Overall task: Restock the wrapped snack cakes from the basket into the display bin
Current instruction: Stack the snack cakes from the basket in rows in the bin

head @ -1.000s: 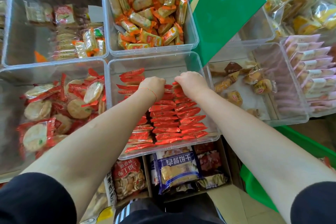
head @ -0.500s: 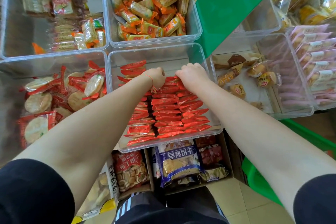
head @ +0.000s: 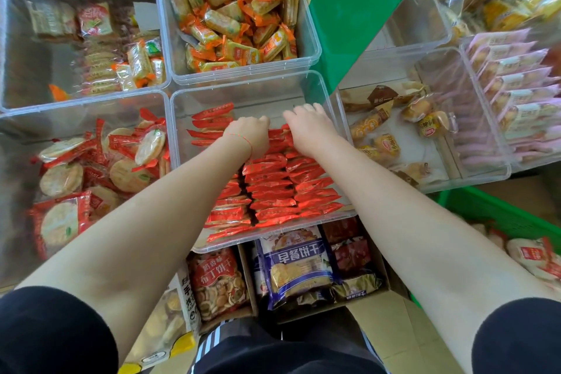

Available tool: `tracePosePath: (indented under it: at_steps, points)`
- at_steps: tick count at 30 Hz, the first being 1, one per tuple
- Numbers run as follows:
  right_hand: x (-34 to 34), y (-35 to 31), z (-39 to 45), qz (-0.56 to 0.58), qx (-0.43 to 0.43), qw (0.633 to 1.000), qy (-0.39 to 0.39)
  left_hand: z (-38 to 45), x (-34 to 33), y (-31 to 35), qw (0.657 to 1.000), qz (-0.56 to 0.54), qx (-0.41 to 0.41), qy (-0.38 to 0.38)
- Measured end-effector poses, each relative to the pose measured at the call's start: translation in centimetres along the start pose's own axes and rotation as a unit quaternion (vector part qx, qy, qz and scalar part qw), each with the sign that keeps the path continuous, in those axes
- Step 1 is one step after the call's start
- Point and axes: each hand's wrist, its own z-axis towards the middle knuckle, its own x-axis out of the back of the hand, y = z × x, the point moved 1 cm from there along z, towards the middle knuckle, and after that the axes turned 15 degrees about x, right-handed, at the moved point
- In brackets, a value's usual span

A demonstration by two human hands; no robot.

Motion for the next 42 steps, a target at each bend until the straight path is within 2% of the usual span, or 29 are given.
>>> tracePosePath:
  at_steps: [2, 5, 9, 11, 15, 17, 19, 21, 23, 27, 29, 35, 40, 42]
  points:
    - [0.5, 0.4, -2.2, 0.054, -0.006, 0.993, 0.109, -1.0, 0.4, 0.5, 0.995, -0.075, -0.018, 0.058]
    - [0.5, 1.2, -6.8, 0.077, -0.026, 0.963, 0.256, -3.6, 0.9, 3.0, 0.965, -0.207, -0.060, 0.151]
    - [-1.5, 3.1, -14.1, 0.074, -0.157, 0.913, 0.370, -8.0, 1.1, 10.2, 0.933, -0.265, -0.133, 0.206]
    - [-3.0, 5.0, -18.3, 0.099, -0.235, 0.884, 0.393, -10.3, 0.8, 15.2, 0.930, -0.258, -0.176, 0.193]
    - [-8.1, 9.4, -27.3, 0.181, -0.396, 0.811, 0.391, -13.7, -2.7, 25.2, 0.943, -0.186, -0.262, 0.088]
    - [-11.5, 11.7, -31.3, 0.226, -0.474, 0.772, 0.358, -14.5, -5.7, 29.4, 0.946, -0.132, -0.292, 0.037]
    - [-15.3, 13.9, -34.5, 0.269, -0.536, 0.748, 0.283, -14.8, -9.2, 32.9, 0.948, -0.067, -0.310, -0.022]
    - [-18.9, 15.7, -36.9, 0.298, -0.560, 0.750, 0.184, -14.3, -12.6, 35.5, 0.950, 0.008, -0.310, -0.042]
    - [-21.8, 17.2, -38.4, 0.299, -0.549, 0.771, 0.121, -13.5, -15.1, 37.2, 0.949, 0.060, -0.308, -0.007]
    - [-25.4, 19.9, -37.9, 0.253, -0.459, 0.847, 0.089, -11.7, -18.3, 38.9, 0.955, 0.085, -0.276, 0.065]
    - [-26.6, 21.1, -36.8, 0.228, -0.428, 0.872, 0.060, -11.1, -19.5, 39.3, 0.950, 0.098, -0.279, 0.099]
    - [-29.4, 23.0, -34.6, 0.263, -0.465, 0.845, -0.007, -9.9, -21.8, 38.6, 0.943, 0.110, -0.285, 0.133]
    - [-29.7, 21.7, -33.8, 0.213, -0.458, 0.863, 0.018, -9.9, -22.1, 38.7, 0.944, 0.075, -0.287, 0.143]
    - [-29.8, 21.0, -33.5, 0.212, -0.459, 0.863, 0.003, -9.9, -22.1, 38.7, 0.946, 0.078, -0.282, 0.142]
